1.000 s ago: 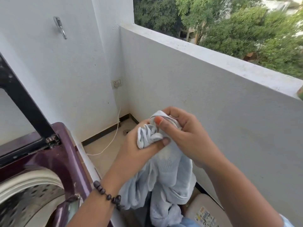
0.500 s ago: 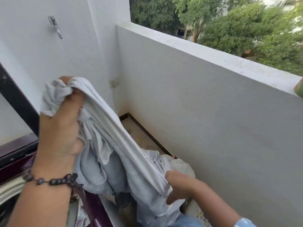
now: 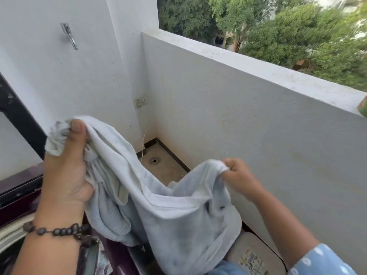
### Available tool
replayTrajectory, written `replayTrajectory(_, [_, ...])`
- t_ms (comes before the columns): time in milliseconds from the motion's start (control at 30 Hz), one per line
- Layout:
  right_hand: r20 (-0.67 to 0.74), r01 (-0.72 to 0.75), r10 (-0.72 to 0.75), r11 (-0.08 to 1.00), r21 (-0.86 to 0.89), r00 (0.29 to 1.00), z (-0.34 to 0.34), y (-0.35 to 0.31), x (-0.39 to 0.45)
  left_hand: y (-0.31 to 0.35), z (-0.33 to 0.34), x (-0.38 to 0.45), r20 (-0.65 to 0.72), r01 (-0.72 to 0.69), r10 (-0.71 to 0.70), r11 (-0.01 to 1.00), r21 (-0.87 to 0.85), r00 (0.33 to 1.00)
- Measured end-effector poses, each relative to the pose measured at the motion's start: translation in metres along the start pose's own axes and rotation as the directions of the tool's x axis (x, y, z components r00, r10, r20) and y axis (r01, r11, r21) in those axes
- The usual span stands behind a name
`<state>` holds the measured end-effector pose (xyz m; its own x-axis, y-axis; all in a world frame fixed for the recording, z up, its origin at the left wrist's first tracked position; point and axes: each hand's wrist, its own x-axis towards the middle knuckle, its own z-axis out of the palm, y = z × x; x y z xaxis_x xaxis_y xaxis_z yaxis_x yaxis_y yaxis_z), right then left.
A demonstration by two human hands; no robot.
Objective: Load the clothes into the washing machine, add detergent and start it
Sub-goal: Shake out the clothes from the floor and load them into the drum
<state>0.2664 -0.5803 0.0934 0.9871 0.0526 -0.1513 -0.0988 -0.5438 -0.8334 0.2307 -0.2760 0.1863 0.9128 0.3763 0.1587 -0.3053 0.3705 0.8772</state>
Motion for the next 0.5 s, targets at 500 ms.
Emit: replayTrajectory(500, [-0.039,-0.023,0.071,0.709,0.705,0.997,-0.037,-0.093,-0.036,-0.032,-0.005,-0.036,0.445,0.189,-0.295,0.945,0.268,0.845])
